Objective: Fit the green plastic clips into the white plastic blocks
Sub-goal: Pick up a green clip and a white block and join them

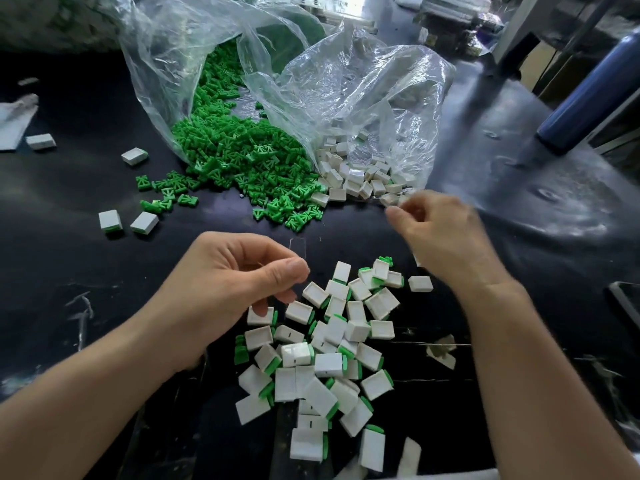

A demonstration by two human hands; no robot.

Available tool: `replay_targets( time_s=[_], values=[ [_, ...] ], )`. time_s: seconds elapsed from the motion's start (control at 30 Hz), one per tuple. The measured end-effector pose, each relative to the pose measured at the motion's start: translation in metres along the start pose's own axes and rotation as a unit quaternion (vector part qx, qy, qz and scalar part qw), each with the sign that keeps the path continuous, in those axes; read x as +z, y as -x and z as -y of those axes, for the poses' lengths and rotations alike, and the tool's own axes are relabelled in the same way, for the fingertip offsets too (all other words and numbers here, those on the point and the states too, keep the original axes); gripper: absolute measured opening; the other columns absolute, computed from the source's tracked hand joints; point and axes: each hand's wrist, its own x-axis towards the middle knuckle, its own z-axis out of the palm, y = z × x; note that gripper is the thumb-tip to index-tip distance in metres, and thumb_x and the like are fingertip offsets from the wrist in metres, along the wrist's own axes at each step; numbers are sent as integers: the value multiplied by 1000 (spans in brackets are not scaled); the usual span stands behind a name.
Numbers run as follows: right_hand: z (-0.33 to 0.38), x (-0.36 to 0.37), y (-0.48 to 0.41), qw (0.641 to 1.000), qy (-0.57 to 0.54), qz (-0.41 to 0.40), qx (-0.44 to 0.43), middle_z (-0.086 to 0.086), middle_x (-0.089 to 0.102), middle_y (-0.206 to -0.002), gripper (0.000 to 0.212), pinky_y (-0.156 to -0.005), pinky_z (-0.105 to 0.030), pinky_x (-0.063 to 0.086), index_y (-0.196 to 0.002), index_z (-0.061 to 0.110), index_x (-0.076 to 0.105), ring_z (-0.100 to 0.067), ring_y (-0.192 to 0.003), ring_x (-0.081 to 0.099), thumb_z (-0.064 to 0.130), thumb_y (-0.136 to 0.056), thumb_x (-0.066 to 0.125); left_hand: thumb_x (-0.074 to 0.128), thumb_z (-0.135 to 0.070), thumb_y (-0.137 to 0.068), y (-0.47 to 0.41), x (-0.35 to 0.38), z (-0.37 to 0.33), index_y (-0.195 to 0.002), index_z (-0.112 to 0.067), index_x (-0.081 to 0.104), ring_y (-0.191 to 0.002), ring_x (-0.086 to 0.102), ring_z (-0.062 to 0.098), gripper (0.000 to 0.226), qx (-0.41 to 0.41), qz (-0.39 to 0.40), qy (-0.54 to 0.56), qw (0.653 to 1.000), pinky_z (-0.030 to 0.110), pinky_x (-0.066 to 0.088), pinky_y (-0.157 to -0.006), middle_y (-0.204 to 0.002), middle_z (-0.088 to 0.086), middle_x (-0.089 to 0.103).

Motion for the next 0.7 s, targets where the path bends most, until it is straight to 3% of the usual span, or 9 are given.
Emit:
replay_targets(
  time_s=[0.2, 0.3, 0.43, 0.57, 0.7],
  values=[
    [-27, -13, -7, 991, 70, 72, 88, -2, 63, -89, 11, -80, -30, 44, -78, 26, 59, -20, -88, 57, 36, -80, 63, 65, -33, -55, -2, 1, 1, -69, -10, 73, -54, 63, 10, 28, -4, -14, 7, 1000, 17, 45, -45, -63, 8, 70],
    [-27, -10, -7, 986, 97, 113, 81, -2, 65, -91, 10, -80, -27, 45, -76, 26, 59, -20, -90, 59, 28, -76, 68, 65, -32, -57, -3, 0, 2, -70, -11, 73, -55, 63, 10, 26, -5, -20, 7, 1000, 18, 45, -46, -66, 8, 71],
    [-21, -2, -5, 989, 99, 102, 46, -3, 65, -99, 14, -81, -25, 44, -82, 28, 58, -22, -95, 59, 17, -77, 65, 64, -32, -57, -3, 0, 2, -71, -12, 73, -55, 63, 10, 26, -5, -16, 5, 1000, 18, 46, -46, -66, 8, 71],
    [-2, 6, 0, 999, -49, 17, -17, 6, 65, -87, 17, -84, -23, 45, -95, 23, 64, -13, -86, 60, 17, -79, 66, 67, -28, -57, -3, -1, 6, -74, -15, 74, -57, 65, 10, 23, -4, -32, 8, 999, 17, 48, -47, -73, 6, 73],
    [28, 11, 22, 950, -290, 100, -60, 6, 65, -79, 19, -71, -19, 53, -87, 25, 57, -6, -74, 63, 16, -77, 71, 71, -26, -50, -4, -3, 8, -89, -36, 73, -65, 65, 9, 41, 28, -39, 7, 999, 15, 51, -54, -90, -4, 71]
  ],
)
